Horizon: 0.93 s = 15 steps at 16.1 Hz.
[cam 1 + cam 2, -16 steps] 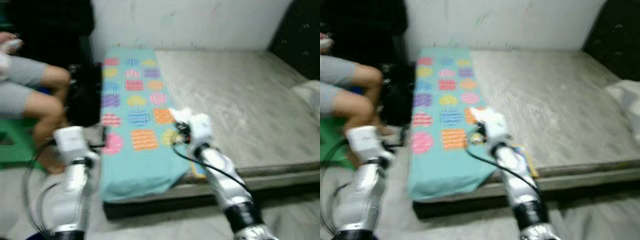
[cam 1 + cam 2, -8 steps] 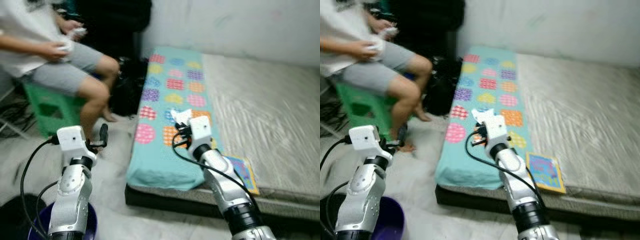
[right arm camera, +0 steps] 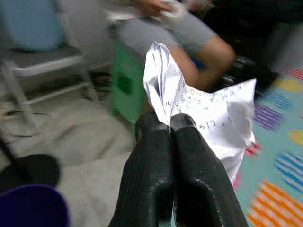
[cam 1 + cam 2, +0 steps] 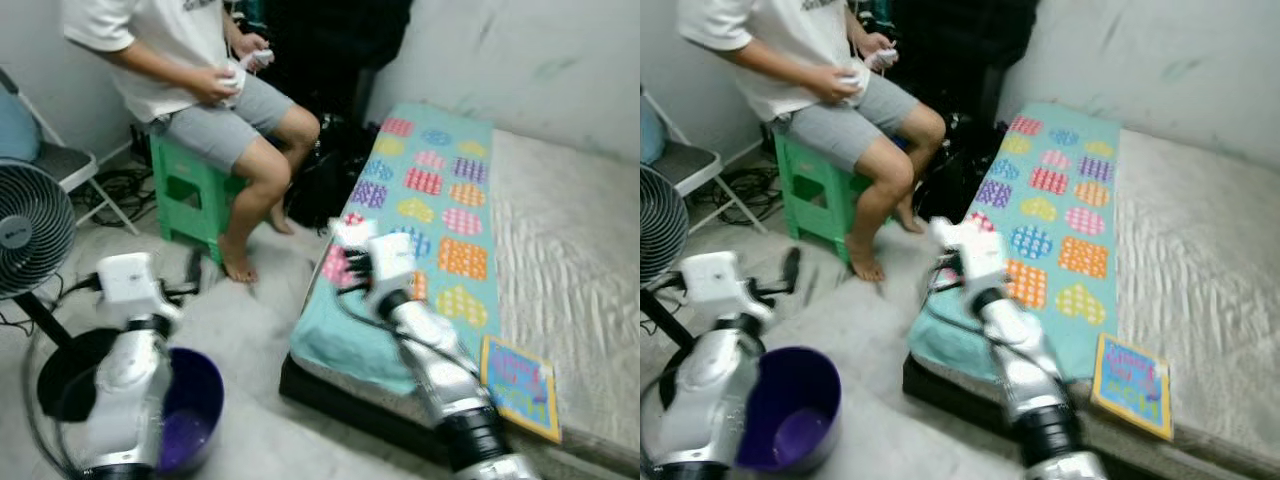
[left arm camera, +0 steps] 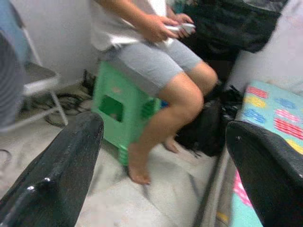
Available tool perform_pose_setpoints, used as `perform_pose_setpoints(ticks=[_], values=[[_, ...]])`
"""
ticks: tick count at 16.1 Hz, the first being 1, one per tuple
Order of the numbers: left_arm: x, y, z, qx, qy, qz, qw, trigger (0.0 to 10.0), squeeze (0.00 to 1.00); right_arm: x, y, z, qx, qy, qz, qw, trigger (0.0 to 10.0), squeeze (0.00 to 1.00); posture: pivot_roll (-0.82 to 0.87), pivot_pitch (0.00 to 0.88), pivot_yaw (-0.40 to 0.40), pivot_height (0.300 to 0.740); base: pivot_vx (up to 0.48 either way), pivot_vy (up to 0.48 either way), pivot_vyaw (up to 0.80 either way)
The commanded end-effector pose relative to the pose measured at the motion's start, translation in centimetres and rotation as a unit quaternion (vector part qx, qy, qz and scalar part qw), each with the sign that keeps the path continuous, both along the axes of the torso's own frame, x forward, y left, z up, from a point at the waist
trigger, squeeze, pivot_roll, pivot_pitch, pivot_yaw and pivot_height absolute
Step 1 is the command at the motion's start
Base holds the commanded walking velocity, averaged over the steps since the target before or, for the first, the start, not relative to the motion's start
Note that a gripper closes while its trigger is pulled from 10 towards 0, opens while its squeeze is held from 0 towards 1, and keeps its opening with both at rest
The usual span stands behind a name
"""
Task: Clean up the room
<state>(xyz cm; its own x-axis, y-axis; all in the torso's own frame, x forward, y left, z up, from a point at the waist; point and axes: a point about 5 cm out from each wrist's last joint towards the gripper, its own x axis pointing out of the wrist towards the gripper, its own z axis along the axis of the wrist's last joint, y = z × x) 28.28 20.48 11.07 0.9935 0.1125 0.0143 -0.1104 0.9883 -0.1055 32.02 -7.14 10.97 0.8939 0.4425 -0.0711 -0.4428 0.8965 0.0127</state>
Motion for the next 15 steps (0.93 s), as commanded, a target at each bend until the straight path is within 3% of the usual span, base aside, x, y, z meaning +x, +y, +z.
perform_pose_setpoints(ticks=[1,15], values=[[0.12,-0.66,0.10,-0.001,-0.005,-0.009,1.000,10.0,0.00,0.26,-0.88,0.27,-0.007,-0.007,-0.008,1.000,10.0,0.00,-0.07,0.000,-0.070,0.740,0.000,0.000,0.80],[0.18,-0.76,0.14,-0.005,-0.009,-0.008,1.000,10.0,0.00,0.20,-0.70,0.15,-0.008,-0.005,-0.003,1.000,10.0,0.00,-0.07,0.000,-0.070,0.740,0.000,0.000,0.80]])
